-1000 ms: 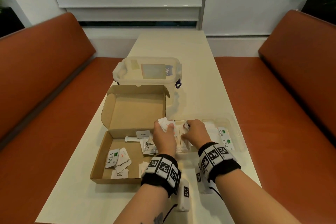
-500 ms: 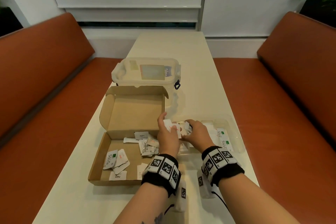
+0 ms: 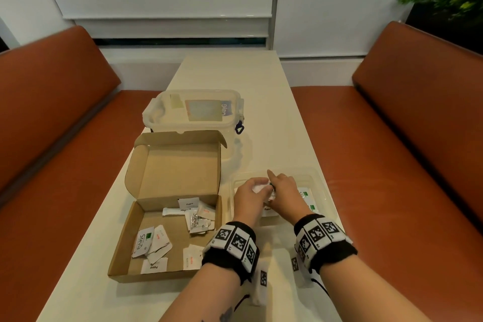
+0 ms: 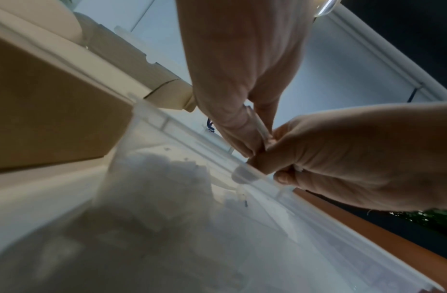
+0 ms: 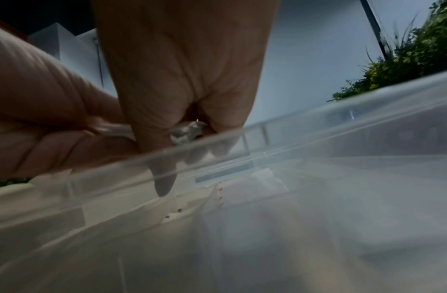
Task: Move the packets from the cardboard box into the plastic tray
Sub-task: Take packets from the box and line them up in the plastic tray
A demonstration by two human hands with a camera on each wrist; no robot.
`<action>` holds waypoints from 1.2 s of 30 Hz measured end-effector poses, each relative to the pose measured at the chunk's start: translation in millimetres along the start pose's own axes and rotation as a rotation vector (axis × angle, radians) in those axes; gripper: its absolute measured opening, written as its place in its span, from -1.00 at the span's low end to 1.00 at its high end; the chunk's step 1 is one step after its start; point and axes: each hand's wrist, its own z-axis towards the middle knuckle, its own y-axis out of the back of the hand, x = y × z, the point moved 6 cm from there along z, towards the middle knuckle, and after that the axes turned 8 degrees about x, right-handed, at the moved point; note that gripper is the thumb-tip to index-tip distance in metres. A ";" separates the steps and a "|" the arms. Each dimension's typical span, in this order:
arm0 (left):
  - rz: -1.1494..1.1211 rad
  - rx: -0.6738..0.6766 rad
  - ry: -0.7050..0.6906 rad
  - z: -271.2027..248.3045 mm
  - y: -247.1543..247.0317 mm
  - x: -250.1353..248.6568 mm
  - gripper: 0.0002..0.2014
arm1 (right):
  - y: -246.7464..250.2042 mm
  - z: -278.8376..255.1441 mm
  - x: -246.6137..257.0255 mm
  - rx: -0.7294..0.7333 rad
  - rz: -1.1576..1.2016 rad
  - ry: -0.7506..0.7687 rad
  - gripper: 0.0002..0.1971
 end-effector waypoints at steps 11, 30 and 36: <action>-0.019 -0.014 -0.036 0.4 -11.1 3.5 -0.83 | 38.6 -23.3 -23.6 -0.016 0.504 0.002 -0.60; 0.083 -0.134 -0.083 5.9 -11.7 16.9 -0.77 | 48.0 -47.3 -80.7 -0.475 -0.035 -0.484 -0.81; 0.104 -0.118 -0.080 6.1 -13.0 18.2 -0.76 | 47.0 -35.7 -87.8 -0.524 0.032 -0.553 -0.88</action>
